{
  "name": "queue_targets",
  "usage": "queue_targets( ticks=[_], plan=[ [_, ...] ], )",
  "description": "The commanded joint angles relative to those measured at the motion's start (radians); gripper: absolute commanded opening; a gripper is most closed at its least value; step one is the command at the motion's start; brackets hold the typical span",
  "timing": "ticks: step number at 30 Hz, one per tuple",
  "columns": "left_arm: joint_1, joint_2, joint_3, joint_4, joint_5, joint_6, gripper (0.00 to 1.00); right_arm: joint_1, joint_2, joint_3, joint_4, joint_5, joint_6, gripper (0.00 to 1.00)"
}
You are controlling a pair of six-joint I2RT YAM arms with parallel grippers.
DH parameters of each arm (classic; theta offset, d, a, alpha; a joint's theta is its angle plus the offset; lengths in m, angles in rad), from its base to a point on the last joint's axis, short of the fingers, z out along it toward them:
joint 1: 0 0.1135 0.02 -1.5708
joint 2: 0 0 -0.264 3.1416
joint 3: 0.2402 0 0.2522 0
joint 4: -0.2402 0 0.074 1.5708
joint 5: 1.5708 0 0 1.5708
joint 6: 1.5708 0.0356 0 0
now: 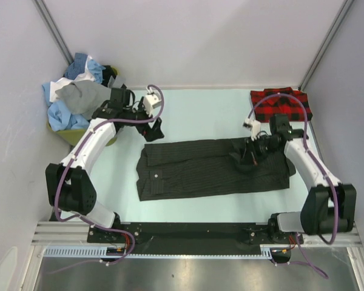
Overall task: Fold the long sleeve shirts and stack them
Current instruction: Fold the shirt
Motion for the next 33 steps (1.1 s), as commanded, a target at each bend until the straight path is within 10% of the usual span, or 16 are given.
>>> queue_targets(
  ticks=[1, 4, 6, 18, 25, 33],
  plan=[
    [-0.04, -0.074, -0.047, 0.001, 0.02, 0.124, 0.99, -0.033, -0.157, -0.059, -0.093, 0.043, -0.032, 0.15],
    [-0.049, -0.077, -0.059, 0.002, 0.017, 0.12, 1.0, -0.068, -0.168, -0.024, -0.081, 0.126, -0.001, 0.62],
    [-0.049, -0.082, -0.071, 0.014, 0.005, 0.095, 0.99, -0.054, -0.136, 0.038, -0.078, 0.198, -0.006, 0.66],
    [-0.049, -0.176, -0.205, 0.14, -0.063, -0.074, 0.99, 0.297, 0.019, 0.08, 0.071, 0.466, 0.002, 0.53],
    [-0.048, -0.211, -0.237, 0.162, -0.079, -0.106, 0.99, 0.302, 0.197, 0.029, 0.153, 0.588, 0.061, 0.65],
    [-0.046, -0.243, -0.258, 0.163, -0.096, -0.101, 0.99, 0.303, 0.295, 0.012, 0.214, 0.597, 0.086, 0.51]
  ],
)
